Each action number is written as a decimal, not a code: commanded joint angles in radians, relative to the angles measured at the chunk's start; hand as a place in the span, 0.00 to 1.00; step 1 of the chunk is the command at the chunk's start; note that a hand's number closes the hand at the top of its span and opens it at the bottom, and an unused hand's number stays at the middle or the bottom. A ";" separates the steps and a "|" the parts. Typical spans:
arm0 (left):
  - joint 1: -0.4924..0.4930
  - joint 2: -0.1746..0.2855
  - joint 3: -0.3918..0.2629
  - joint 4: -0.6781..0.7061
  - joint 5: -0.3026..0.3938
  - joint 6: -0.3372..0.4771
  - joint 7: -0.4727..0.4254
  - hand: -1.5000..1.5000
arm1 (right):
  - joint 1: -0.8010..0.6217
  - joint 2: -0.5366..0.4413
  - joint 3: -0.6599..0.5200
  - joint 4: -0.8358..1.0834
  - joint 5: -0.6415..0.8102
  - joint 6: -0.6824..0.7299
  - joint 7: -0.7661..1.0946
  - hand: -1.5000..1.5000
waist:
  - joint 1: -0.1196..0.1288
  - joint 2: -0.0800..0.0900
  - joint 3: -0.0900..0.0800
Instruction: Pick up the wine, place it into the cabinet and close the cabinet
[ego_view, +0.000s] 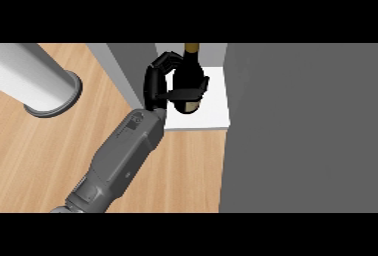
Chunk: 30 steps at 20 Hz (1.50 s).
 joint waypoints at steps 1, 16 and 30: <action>-0.071 -0.005 -0.002 0.090 0.013 0.043 -0.037 1.00 | 0.007 0.016 0.039 -0.127 -0.037 -0.035 0.075 0.00 | -0.006 0.001 0.000; -0.258 0.000 0.181 0.385 0.037 0.014 -0.188 1.00 | 0.095 0.016 -0.003 -0.128 -0.128 0.043 0.000 0.00 | -0.034 0.010 0.000; -0.275 -0.001 0.285 0.505 0.108 -0.116 -0.262 1.00 | 0.037 0.033 0.057 -0.062 -0.027 0.018 -0.015 0.00 | -0.033 0.016 0.000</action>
